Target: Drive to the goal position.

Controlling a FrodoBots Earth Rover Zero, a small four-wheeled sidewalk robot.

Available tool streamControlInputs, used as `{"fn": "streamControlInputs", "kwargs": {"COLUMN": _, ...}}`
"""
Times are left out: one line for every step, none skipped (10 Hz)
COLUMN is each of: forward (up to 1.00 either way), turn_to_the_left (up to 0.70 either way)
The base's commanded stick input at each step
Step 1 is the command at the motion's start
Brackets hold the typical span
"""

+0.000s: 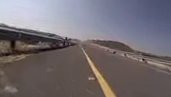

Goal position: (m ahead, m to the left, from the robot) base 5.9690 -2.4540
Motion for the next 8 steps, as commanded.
{"fn": "streamControlInputs", "kwargs": {"forward": 0.5, "turn_to_the_left": 0.0}}
{"fn": "streamControlInputs", "kwargs": {"forward": 0.5, "turn_to_the_left": 0.0}}
{"fn": "streamControlInputs", "kwargs": {"forward": 0.5, "turn_to_the_left": 0.0}}
{"fn": "streamControlInputs", "kwargs": {"forward": 0.5, "turn_to_the_left": 0.0}}
{"fn": "streamControlInputs", "kwargs": {"forward": 0.5, "turn_to_the_left": 0.0}}
{"fn": "streamControlInputs", "kwargs": {"forward": 0.5, "turn_to_the_left": 0.0}}
{"fn": "streamControlInputs", "kwargs": {"forward": 0.5, "turn_to_the_left": 0.0}}
{"fn": "streamControlInputs", "kwargs": {"forward": 0.5, "turn_to_the_left": 0.0}}
